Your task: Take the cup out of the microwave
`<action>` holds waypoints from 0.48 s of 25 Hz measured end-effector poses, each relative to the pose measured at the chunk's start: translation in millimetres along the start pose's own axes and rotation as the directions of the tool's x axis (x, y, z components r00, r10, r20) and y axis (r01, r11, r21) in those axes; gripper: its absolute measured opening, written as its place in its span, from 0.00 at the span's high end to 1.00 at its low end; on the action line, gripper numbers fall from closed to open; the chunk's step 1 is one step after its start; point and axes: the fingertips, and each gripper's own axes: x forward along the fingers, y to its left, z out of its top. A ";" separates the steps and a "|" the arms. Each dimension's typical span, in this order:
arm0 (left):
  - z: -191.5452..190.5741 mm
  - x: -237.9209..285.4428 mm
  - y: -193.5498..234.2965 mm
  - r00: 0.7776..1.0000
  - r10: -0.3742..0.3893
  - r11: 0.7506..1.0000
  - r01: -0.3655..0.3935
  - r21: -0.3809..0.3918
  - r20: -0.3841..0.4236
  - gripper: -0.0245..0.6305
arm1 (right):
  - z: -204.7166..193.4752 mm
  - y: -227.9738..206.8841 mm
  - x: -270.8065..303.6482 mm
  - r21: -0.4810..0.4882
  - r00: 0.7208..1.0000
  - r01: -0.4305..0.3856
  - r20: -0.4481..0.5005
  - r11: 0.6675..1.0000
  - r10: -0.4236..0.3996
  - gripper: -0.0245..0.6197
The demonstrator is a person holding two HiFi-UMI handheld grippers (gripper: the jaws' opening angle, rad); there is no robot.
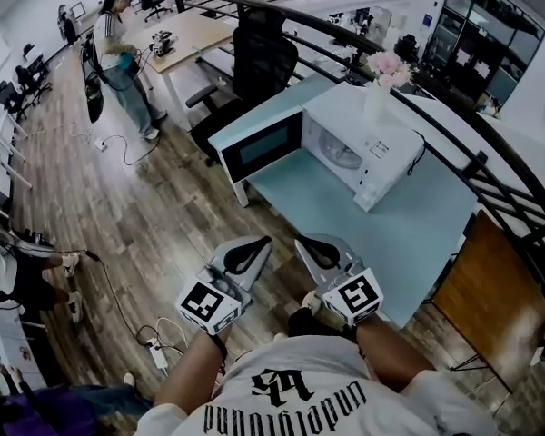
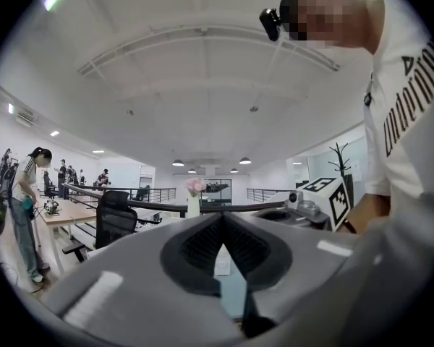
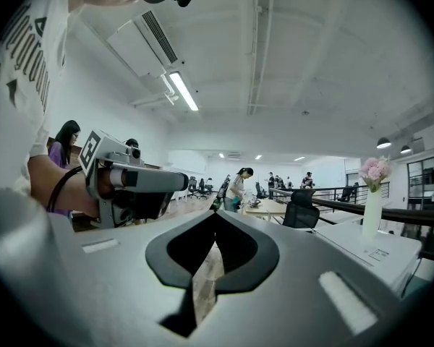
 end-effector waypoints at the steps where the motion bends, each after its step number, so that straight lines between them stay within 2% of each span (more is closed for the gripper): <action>1: -1.3 5.9 5.8 1.000 0.001 1.000 -0.001 -0.003 -0.001 0.89 | -0.2 -6.3 4.9 0.000 1.000 -0.003 0.002 1.000 0.003 0.96; 7: -4.2 59.5 30.5 1.000 -0.029 1.000 0.029 -0.001 0.000 0.89 | -4.9 -59.1 21.7 -0.001 1.000 0.014 0.013 1.000 -0.014 0.96; 12: -12.6 119.0 39.1 0.996 -0.085 0.996 0.085 -0.007 0.006 0.89 | -17.5 -112.9 18.7 0.011 0.999 0.051 0.011 0.999 -0.051 0.96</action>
